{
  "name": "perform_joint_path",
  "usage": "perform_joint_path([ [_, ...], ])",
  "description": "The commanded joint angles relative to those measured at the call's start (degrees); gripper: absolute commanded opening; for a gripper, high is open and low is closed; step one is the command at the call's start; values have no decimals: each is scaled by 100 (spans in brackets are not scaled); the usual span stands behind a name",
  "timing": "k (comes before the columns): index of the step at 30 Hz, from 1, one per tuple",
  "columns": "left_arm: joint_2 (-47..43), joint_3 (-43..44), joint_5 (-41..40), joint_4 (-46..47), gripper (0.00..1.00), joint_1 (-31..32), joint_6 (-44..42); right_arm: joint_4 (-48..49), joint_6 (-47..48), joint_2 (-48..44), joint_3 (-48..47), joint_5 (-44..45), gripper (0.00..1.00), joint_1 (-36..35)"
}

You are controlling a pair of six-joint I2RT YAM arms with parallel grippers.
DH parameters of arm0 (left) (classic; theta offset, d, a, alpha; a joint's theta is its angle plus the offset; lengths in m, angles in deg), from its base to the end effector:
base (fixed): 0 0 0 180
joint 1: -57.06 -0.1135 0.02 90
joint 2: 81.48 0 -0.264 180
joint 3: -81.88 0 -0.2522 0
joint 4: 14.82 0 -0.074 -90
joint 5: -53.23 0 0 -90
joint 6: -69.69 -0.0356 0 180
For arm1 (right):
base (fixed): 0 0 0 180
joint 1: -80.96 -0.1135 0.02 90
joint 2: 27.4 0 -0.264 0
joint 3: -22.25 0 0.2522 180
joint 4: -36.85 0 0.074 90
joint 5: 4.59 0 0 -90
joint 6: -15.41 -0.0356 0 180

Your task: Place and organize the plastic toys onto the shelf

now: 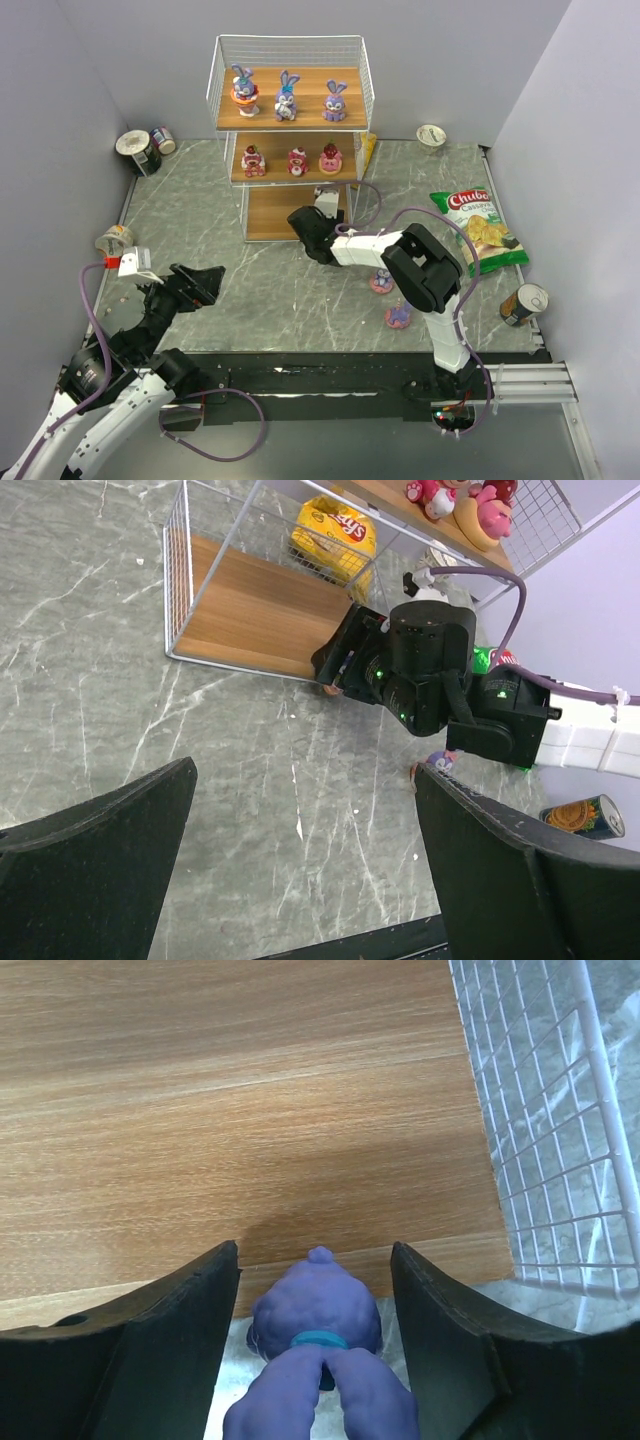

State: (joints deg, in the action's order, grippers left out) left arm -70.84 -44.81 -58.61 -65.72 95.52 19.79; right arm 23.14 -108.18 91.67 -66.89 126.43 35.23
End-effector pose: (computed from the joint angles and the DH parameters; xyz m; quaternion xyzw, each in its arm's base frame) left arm 0.0489 -0.0219 0.3179 -0.1346 0.7405 -0.2960 0.5882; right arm 0.3237 0.2986 0.1488 0.0461 0.8708 -0.0127 0.4894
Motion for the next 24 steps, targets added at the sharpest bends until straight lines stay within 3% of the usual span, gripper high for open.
perform_joint_path([
  [1,-44,0,66,199,96,21,-37,572,115,-199,302,3,66,38],
  [4,-18,0,75,208,96,21,-46,505,63,-217,243,-50,56,38],
  [10,61,0,75,208,96,13,-46,-225,-43,-94,-109,82,47,38],
  [24,132,0,75,199,96,21,-11,-541,343,187,-522,-586,45,320],
])
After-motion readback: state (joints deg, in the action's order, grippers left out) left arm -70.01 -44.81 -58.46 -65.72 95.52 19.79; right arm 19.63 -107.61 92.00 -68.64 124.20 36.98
